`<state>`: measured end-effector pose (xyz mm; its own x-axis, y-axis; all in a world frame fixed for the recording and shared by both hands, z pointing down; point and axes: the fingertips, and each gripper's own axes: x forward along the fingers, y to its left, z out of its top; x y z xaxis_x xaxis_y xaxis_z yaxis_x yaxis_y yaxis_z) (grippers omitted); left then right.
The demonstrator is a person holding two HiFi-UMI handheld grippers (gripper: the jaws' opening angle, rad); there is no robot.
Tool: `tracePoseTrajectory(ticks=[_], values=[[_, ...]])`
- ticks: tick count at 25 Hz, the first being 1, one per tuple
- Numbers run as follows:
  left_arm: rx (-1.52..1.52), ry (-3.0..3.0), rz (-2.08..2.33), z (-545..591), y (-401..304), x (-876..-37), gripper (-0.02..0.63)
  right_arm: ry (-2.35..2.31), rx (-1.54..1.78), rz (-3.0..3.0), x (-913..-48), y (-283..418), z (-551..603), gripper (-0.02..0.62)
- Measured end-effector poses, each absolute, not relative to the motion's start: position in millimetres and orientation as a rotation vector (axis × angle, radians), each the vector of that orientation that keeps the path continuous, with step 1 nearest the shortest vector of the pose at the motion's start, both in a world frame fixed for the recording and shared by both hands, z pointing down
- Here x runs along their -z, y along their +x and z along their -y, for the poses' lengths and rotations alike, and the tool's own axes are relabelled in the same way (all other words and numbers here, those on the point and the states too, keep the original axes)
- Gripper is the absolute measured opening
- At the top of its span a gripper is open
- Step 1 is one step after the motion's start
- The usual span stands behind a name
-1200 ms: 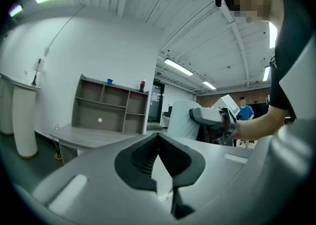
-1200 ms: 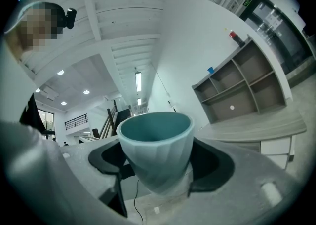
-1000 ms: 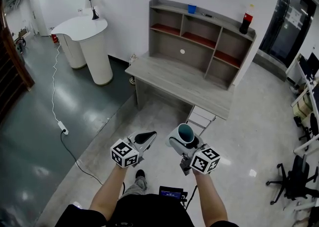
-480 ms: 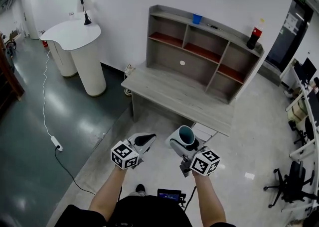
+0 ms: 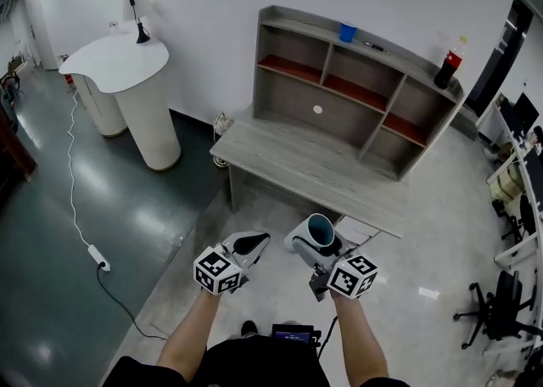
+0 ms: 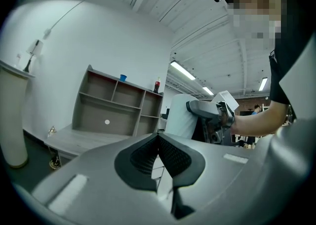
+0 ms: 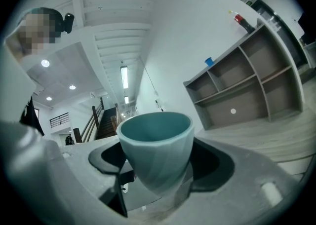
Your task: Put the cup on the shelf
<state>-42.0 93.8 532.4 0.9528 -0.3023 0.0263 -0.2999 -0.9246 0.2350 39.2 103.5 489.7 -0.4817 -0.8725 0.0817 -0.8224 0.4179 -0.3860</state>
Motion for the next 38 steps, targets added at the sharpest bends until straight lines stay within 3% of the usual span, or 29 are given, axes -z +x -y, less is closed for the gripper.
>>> tracePoseTrajectory(ticks=[15, 38], values=[[-0.05, 2.842, 0.495, -6, -28, -554, 0.003, -1.485, 0.606, -2.533, -506, 55, -6, 0.38], [-0.077, 2.846, 0.623, 163, 74, -541, 0.003, -1.366, 0.601, -2.641, -501, 146, 164, 0.38]])
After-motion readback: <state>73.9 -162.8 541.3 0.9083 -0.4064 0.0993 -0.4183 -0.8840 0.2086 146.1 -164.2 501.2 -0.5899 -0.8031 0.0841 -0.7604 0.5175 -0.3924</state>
